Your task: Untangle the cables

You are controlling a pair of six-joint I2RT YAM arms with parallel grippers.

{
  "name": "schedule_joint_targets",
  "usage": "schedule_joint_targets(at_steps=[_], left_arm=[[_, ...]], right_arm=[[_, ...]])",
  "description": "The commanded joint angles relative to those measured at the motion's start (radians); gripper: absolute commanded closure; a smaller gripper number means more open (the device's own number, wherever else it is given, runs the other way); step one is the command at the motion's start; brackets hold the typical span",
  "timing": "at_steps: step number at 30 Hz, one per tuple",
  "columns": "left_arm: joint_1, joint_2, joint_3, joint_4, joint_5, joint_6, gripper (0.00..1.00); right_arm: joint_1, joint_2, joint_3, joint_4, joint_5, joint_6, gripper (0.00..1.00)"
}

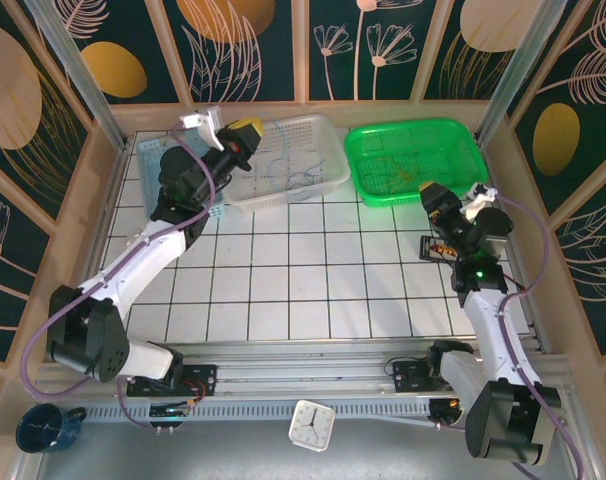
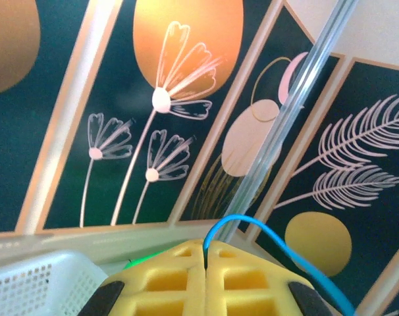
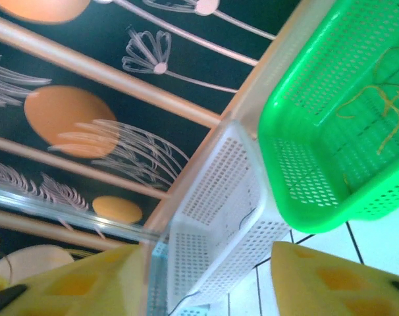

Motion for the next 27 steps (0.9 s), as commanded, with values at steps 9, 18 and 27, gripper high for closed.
schedule_joint_targets(at_steps=[9,18,27], left_arm=[[0.126,0.139,0.266,-0.129,0.049,0.081,1.00],[0.166,0.335,0.510,-0.197,0.025,0.092,1.00],[0.166,0.510,0.707,-0.314,0.040,0.137,1.00]], right_arm=[[0.037,0.012,0.065,0.003,-0.045,-0.049,0.30],[0.039,-0.004,0.066,-0.036,-0.055,-0.078,0.29],[0.044,-0.079,0.053,-0.115,-0.052,-0.107,0.29]])
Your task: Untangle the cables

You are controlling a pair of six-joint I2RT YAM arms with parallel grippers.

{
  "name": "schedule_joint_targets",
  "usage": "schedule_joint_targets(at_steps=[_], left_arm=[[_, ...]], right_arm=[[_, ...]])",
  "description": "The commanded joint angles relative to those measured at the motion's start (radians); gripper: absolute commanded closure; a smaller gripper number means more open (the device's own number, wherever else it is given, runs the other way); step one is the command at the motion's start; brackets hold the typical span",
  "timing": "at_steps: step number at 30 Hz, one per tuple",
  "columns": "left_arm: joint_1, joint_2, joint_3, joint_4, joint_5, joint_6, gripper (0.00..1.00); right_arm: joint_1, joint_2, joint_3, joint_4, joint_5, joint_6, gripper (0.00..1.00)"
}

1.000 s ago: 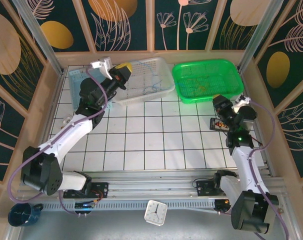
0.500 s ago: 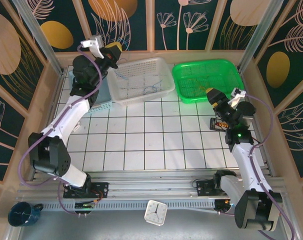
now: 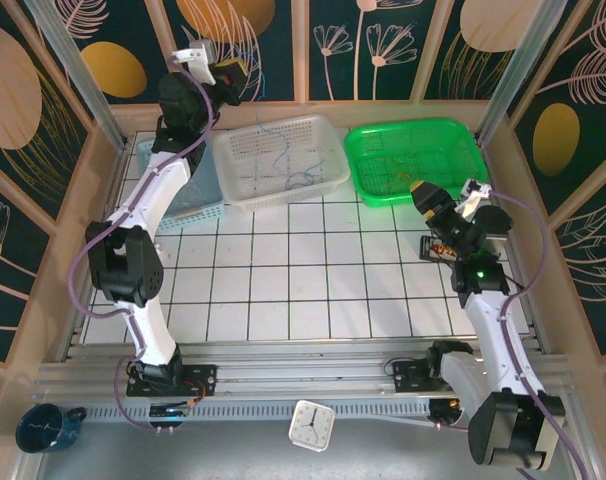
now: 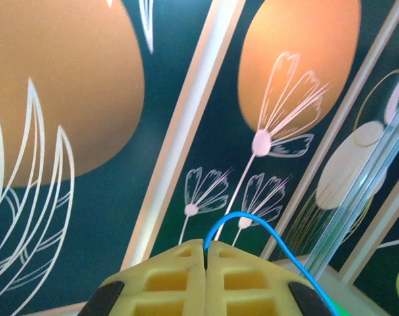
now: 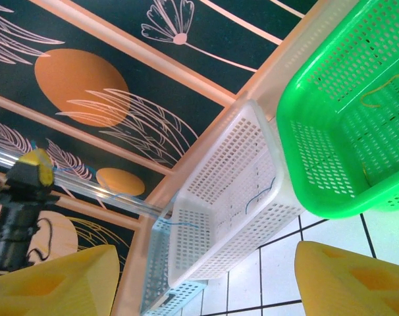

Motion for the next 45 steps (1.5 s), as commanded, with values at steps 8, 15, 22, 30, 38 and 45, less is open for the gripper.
schedule_joint_targets(at_steps=[8,15,22,30,38,45], left_arm=[[0.002,0.075,-0.028,-0.080,-0.040,0.093,1.00],[0.002,0.038,-0.118,-0.079,-0.026,0.098,0.11],[0.002,-0.055,-0.101,-0.147,-0.016,0.127,0.01],[0.002,-0.273,-0.380,-0.019,0.010,0.081,0.01],[0.003,-0.574,-0.821,0.129,-0.080,-0.001,0.01],[0.002,-0.856,-1.175,0.176,-0.306,0.016,0.01]], right_arm=[[0.039,-0.047,0.021,-0.039,-0.015,-0.034,0.29],[0.065,-0.044,0.029,-0.036,-0.008,-0.056,0.29],[0.089,-0.033,0.033,-0.045,0.004,-0.085,0.28],[0.117,-0.045,0.025,-0.095,0.046,-0.179,0.25],[0.138,-0.051,0.034,-0.184,0.106,-0.308,0.01],[0.163,-0.053,0.033,-0.243,0.312,-0.389,0.01]])
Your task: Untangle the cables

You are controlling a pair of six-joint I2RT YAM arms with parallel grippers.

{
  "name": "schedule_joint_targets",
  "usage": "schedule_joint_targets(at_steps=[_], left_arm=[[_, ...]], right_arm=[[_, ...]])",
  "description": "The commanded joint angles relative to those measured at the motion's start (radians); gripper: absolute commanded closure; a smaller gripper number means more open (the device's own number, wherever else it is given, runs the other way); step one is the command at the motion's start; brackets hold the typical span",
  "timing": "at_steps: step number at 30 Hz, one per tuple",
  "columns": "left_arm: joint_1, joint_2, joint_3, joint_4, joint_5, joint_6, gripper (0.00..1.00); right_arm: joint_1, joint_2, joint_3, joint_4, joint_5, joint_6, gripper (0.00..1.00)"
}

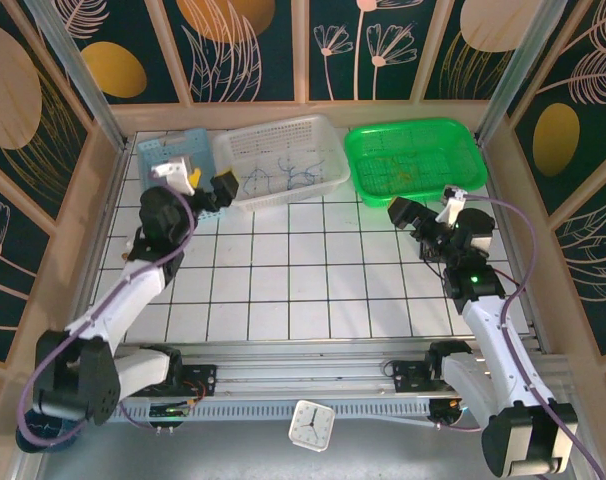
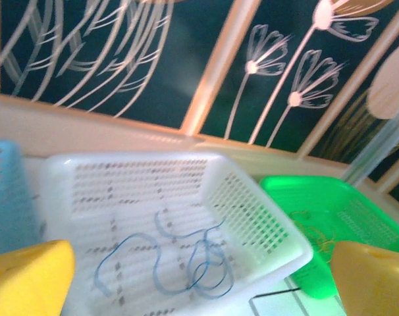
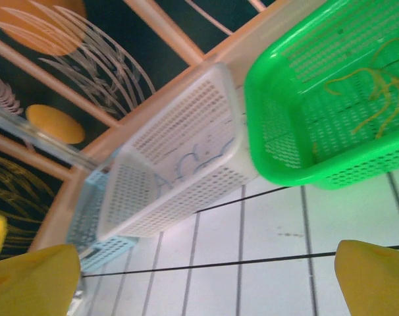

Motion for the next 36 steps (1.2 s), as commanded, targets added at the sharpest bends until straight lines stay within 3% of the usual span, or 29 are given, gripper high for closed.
schedule_joint_targets(at_steps=[1,8,12,14,17,26,31,36], left_arm=[[0.002,-0.141,-0.137,0.095,-0.175,0.008,0.01],[0.002,-0.371,-0.353,0.201,-0.384,0.168,0.01],[0.002,-0.374,-0.453,0.394,-0.510,0.253,0.01],[0.003,-0.326,-0.466,0.455,-0.610,0.261,0.01],[0.002,-0.206,-0.452,0.517,-0.674,0.306,0.01],[0.002,0.024,-0.554,0.695,-0.799,0.312,0.01],[0.003,0.184,-0.545,0.838,-0.733,0.374,0.01],[0.018,0.334,-0.535,0.988,-0.687,0.427,0.01]], right_arm=[[0.023,-0.018,0.024,-0.045,0.202,-0.076,0.01],[0.051,-0.030,-0.106,0.147,0.483,-0.085,0.01],[0.055,0.044,-0.135,0.239,0.591,-0.200,0.01],[0.063,0.091,-0.127,0.259,0.627,-0.268,0.01],[0.065,0.143,-0.149,0.343,0.687,-0.330,0.01],[0.060,0.288,-0.240,0.522,0.861,-0.463,0.01],[0.064,0.411,-0.258,0.617,0.848,-0.477,0.01],[0.069,0.503,-0.333,0.844,0.826,-0.500,0.01]])
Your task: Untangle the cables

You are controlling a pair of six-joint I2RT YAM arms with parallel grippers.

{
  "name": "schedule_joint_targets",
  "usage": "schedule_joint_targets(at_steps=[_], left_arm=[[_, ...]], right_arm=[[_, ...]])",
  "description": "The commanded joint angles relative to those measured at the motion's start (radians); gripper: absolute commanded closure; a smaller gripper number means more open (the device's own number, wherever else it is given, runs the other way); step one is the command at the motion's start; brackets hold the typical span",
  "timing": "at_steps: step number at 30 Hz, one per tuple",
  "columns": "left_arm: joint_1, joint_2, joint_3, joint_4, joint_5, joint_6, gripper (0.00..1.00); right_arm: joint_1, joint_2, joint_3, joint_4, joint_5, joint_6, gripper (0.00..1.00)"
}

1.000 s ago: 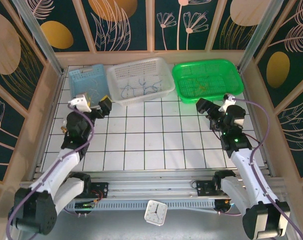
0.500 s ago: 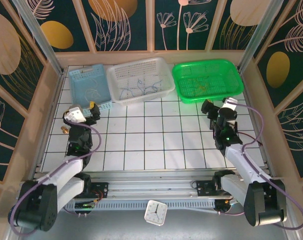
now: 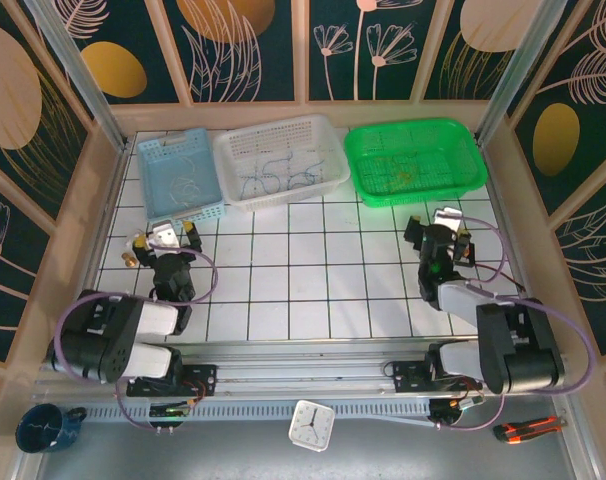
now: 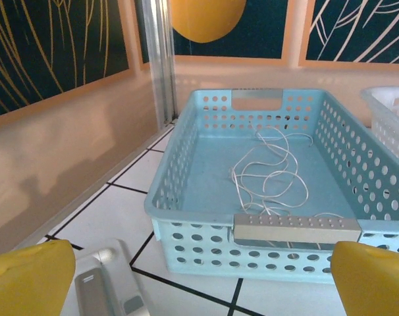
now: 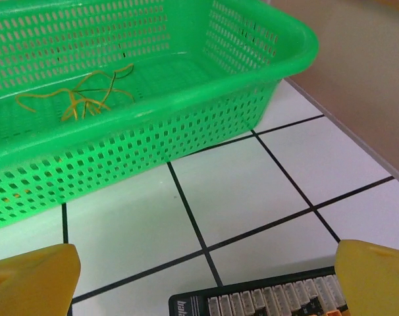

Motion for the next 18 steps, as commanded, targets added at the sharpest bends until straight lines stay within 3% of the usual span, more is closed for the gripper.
schedule_joint_targets(at_steps=[1,6,11,13,16,18], left_arm=[[0.017,0.074,0.010,0.215,0.049,0.055,0.01],[0.063,0.049,0.022,0.133,0.133,0.009,0.01],[0.126,0.131,0.029,0.202,0.271,-0.020,0.01],[0.130,0.101,0.072,0.058,0.339,-0.005,0.01],[0.137,0.106,0.074,0.062,0.372,0.001,0.01],[0.140,0.107,0.084,0.046,0.381,-0.001,0.01]], right_arm=[[0.010,0.035,-0.038,0.211,0.007,-0.046,0.01],[-0.013,0.069,-0.074,0.378,-0.097,-0.094,0.01],[-0.095,0.144,-0.054,0.470,-0.238,-0.083,0.01],[-0.136,0.211,-0.079,0.571,-0.279,-0.056,0.01],[-0.152,0.292,-0.128,0.755,-0.329,-0.061,0.01],[-0.150,0.278,-0.124,0.714,-0.381,-0.076,0.01]])
